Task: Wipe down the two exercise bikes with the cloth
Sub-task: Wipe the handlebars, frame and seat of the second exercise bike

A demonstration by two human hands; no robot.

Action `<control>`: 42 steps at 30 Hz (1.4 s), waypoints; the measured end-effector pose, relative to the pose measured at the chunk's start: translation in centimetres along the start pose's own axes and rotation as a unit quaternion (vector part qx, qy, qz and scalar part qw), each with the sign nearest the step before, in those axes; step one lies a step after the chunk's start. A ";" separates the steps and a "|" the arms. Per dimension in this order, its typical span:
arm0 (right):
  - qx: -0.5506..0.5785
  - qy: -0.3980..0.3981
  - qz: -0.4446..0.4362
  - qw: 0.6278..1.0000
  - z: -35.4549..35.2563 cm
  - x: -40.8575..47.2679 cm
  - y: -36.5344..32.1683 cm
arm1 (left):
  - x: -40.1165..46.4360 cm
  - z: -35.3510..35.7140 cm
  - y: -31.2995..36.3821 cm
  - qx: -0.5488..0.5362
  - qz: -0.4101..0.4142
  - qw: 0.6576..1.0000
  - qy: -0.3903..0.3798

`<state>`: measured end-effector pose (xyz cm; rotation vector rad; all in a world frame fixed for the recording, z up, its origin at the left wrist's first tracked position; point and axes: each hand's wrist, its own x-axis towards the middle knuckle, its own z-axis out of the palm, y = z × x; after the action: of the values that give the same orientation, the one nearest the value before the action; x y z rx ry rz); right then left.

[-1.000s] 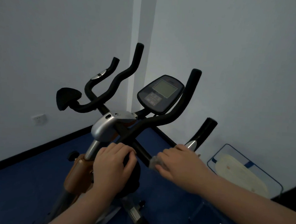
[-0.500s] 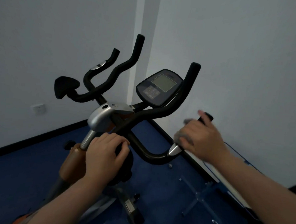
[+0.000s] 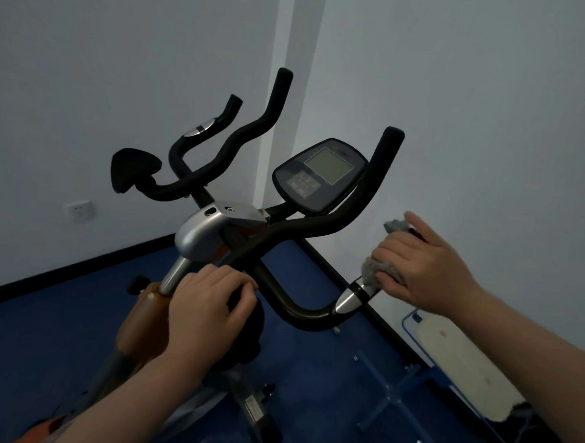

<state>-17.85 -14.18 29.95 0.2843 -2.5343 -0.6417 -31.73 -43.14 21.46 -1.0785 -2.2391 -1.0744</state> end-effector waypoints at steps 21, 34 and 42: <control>0.112 0.113 0.079 0.984 3.2 -0.6 -5.5 | 0.1 0.4 -0.4 -0.008 0.013 1.000 0.010; 0.069 -0.161 0.207 0.963 -0.1 4.6 -13.8 | 0.1 0.3 0.1 -0.003 -0.030 0.999 0.043; 0.114 -0.300 0.024 0.947 -1.4 5.0 -12.5 | -0.2 0.2 -0.1 -0.027 -0.062 0.997 0.040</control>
<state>-20.44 -27.17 26.98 0.1114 -3.1981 -0.4604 -31.67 -43.09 21.13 -0.9100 -2.2498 -1.2145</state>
